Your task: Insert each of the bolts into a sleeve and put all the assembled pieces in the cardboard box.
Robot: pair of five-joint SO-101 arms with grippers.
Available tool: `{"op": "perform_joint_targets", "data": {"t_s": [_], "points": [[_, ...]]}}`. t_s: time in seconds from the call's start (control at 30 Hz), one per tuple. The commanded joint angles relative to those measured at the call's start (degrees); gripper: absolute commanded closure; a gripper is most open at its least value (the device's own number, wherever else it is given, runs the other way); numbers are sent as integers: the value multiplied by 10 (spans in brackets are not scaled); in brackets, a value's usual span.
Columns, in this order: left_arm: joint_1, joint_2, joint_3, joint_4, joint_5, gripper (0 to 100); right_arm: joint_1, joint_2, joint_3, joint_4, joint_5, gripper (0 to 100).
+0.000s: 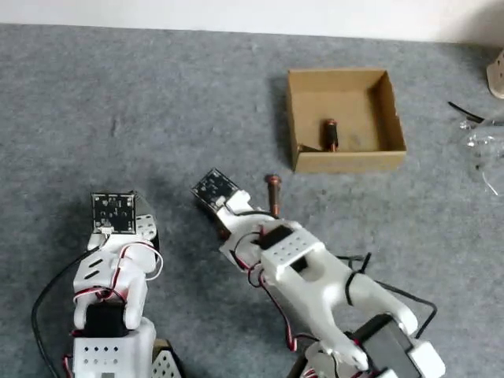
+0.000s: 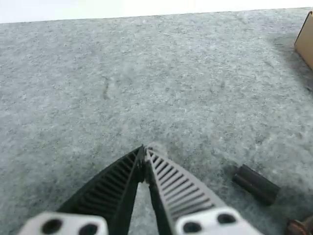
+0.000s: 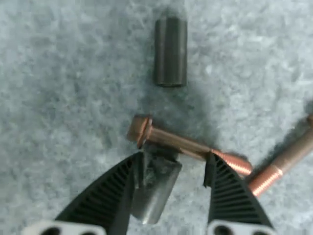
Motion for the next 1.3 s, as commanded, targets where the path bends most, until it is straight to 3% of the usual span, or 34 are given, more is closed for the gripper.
{"op": "perform_joint_targets", "data": {"t_s": [0.0,0.13,0.27,0.53,0.6,0.7,0.9,1.27], "points": [[-6,-10,-29,-17,4,993,-6,22,-28,35,0,821],[-6,-10,-29,-17,4,993,-6,22,-54,99,-4,821],[-6,-10,-29,-17,4,993,-6,22,-72,142,-58,821],[-6,-10,-29,-17,4,993,-6,27,-73,147,-64,823],[-6,-10,-29,-17,4,993,-5,27,-73,147,-64,856],[-6,-10,-29,-17,4,993,5,27,-74,146,-64,997],[-6,-10,-29,-17,4,993,36,19,-74,147,-28,995],[-6,-10,-30,-17,4,993,131,-298,21,143,-12,994]]}}
